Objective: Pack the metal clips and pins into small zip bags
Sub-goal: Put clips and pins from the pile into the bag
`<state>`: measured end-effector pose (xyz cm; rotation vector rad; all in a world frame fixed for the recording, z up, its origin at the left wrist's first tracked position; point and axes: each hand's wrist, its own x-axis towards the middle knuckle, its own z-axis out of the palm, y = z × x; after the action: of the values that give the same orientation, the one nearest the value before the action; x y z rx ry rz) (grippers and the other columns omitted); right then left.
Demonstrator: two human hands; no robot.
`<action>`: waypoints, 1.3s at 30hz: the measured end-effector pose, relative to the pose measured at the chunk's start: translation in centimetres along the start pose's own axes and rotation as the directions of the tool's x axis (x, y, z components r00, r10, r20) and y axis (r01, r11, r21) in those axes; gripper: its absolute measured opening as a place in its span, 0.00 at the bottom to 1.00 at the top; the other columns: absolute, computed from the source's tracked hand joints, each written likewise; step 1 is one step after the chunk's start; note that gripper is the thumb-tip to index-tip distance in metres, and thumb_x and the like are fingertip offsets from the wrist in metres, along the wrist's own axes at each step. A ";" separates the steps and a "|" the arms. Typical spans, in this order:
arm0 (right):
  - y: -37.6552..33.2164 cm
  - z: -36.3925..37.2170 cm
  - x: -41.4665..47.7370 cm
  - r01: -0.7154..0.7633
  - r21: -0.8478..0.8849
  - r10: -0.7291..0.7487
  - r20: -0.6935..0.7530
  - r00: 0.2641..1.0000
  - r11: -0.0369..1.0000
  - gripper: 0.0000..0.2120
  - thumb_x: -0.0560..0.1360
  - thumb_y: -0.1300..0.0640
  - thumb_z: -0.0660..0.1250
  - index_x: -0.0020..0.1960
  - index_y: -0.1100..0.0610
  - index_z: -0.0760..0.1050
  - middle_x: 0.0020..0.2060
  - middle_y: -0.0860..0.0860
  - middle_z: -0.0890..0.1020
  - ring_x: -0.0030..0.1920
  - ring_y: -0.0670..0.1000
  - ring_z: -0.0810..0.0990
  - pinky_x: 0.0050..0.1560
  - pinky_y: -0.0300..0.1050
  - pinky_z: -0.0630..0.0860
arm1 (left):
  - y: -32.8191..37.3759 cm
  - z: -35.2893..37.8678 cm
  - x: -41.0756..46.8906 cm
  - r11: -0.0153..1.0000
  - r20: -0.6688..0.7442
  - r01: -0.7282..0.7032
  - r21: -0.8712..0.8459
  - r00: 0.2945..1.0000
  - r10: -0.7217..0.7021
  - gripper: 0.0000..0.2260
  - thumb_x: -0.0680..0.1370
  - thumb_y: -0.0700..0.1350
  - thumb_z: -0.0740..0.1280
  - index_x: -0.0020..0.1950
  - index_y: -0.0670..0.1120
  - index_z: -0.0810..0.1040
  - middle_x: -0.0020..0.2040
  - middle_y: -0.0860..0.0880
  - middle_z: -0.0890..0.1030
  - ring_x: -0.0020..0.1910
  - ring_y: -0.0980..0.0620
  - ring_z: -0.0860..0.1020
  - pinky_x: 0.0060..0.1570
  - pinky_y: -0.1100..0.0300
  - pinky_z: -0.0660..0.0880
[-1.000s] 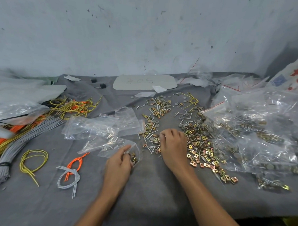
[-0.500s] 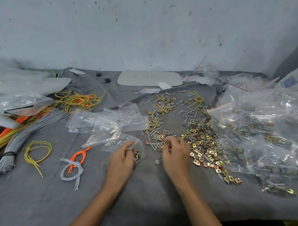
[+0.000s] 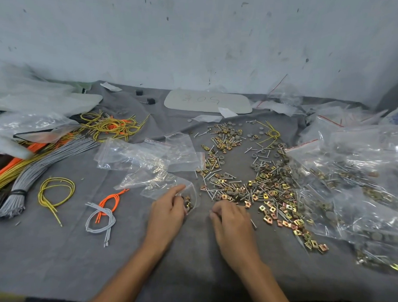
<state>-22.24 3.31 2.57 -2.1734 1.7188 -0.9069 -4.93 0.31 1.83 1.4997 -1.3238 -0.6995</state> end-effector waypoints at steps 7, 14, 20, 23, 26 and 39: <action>-2.9 2.2 2.5 0.068 0.216 -0.074 0.022 0.997 0.974 0.03 0.80 0.58 0.65 0.52 0.53 0.77 0.47 0.46 0.80 0.50 0.52 0.74 0.54 0.49 0.72 | -0.5 0.0 0.1 1.000 0.013 -0.002 -0.005 1.000 0.002 0.22 0.75 0.48 0.57 0.66 0.52 0.80 0.38 0.51 0.84 0.40 0.52 0.82 0.49 0.50 0.80; 0.8 0.6 8.2 -0.077 0.022 0.078 -0.064 0.995 0.997 0.06 0.80 0.57 0.63 0.51 0.52 0.79 0.48 0.50 0.80 0.51 0.53 0.74 0.50 0.48 0.71 | -0.5 0.2 0.2 1.000 -0.007 0.017 -0.017 1.000 -0.017 0.21 0.75 0.50 0.57 0.65 0.51 0.81 0.35 0.52 0.82 0.36 0.51 0.80 0.47 0.47 0.80; 2.0 0.5 12.2 -0.140 -0.251 0.173 0.116 0.978 0.958 0.10 0.81 0.51 0.60 0.52 0.53 0.80 0.51 0.52 0.80 0.55 0.57 0.74 0.56 0.52 0.73 | -0.4 0.1 0.2 0.999 -0.009 0.023 -0.041 1.000 -0.023 0.21 0.76 0.50 0.57 0.65 0.50 0.81 0.38 0.47 0.82 0.35 0.52 0.77 0.48 0.47 0.80; 1.7 0.7 12.8 -0.096 -0.306 0.153 0.169 0.974 0.947 0.10 0.81 0.49 0.61 0.54 0.51 0.79 0.54 0.52 0.80 0.57 0.57 0.74 0.59 0.53 0.73 | -0.2 0.0 0.1 0.998 -0.001 0.025 -0.051 1.000 -0.025 0.21 0.76 0.49 0.57 0.65 0.51 0.81 0.35 0.51 0.80 0.35 0.52 0.78 0.46 0.48 0.80; 1.5 0.5 12.9 -0.085 -0.321 0.158 0.207 0.966 0.943 0.09 0.81 0.50 0.61 0.54 0.50 0.79 0.55 0.52 0.80 0.57 0.58 0.74 0.58 0.54 0.72 | -0.1 -0.1 0.0 0.999 0.005 0.028 -0.041 1.000 -0.028 0.22 0.75 0.49 0.57 0.65 0.51 0.80 0.34 0.52 0.80 0.34 0.53 0.78 0.44 0.50 0.79; -2.1 0.6 4.7 -0.032 0.388 0.062 -0.065 0.996 0.921 0.02 0.76 0.55 0.71 0.45 0.50 0.78 0.38 0.43 0.82 0.41 0.44 0.79 0.44 0.42 0.76 | 0.5 -0.2 -0.3 1.000 -0.014 0.013 0.026 1.000 -0.013 0.18 0.70 0.50 0.63 0.59 0.56 0.79 0.30 0.54 0.79 0.31 0.57 0.77 0.41 0.54 0.77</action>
<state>-19.63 -0.57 4.68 -1.8520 1.4620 -1.2127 -5.01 0.66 2.26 1.5328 -1.3181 -0.6810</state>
